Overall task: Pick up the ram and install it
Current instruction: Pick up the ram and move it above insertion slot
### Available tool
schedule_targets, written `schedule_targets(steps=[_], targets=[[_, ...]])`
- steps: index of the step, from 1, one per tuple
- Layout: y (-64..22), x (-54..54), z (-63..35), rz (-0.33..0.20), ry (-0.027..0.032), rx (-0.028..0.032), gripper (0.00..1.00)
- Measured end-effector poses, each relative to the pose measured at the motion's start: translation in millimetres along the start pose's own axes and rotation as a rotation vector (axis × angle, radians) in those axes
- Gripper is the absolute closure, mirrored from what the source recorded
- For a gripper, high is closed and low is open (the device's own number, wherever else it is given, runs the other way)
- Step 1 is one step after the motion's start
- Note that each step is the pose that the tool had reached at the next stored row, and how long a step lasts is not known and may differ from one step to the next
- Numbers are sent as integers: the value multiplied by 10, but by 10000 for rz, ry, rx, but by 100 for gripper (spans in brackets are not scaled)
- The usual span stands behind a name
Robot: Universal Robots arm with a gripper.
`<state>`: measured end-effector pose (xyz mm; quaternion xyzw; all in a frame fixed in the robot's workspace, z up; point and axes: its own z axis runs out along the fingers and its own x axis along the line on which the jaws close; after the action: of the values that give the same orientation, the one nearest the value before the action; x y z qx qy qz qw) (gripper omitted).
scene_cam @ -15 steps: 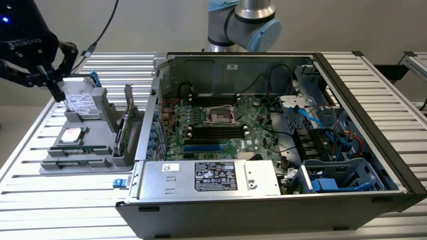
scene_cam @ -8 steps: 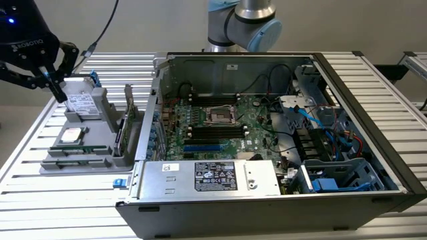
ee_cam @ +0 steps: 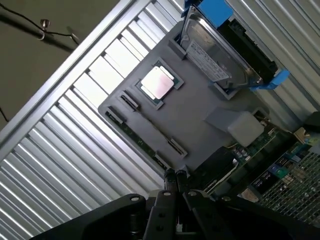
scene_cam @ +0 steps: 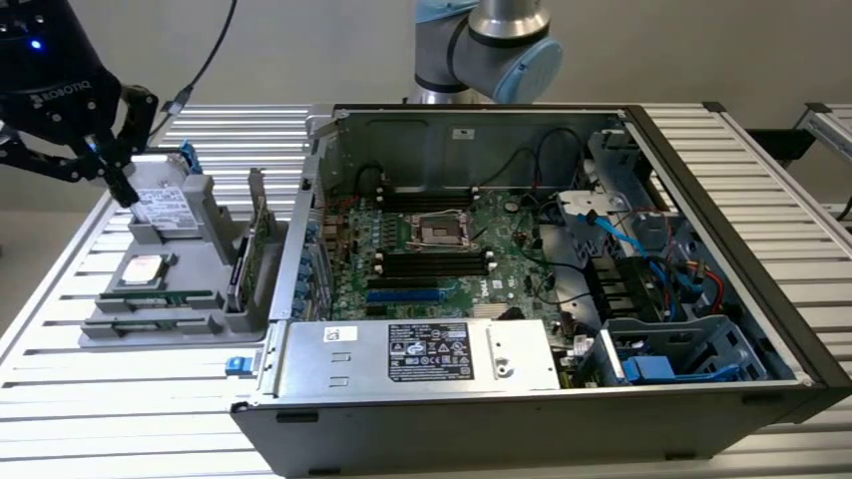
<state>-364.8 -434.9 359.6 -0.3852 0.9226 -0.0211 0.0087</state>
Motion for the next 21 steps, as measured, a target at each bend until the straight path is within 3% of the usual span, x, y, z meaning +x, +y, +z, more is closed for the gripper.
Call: schedule_targets(steps=[4, 6, 10, 16, 18, 21], targets=[[2, 0, 23, -721, -53, -3, 90], [1, 0, 35, -1092, -110, -41, 90], [2, 0, 56, -1814, -308, -186, 90], [3, 0, 71, -2798, -703, -494, 90], [7, 1, 73, -3043, -720, -536, 90], [7, 4, 76, -3325, -644, -666, 90]])
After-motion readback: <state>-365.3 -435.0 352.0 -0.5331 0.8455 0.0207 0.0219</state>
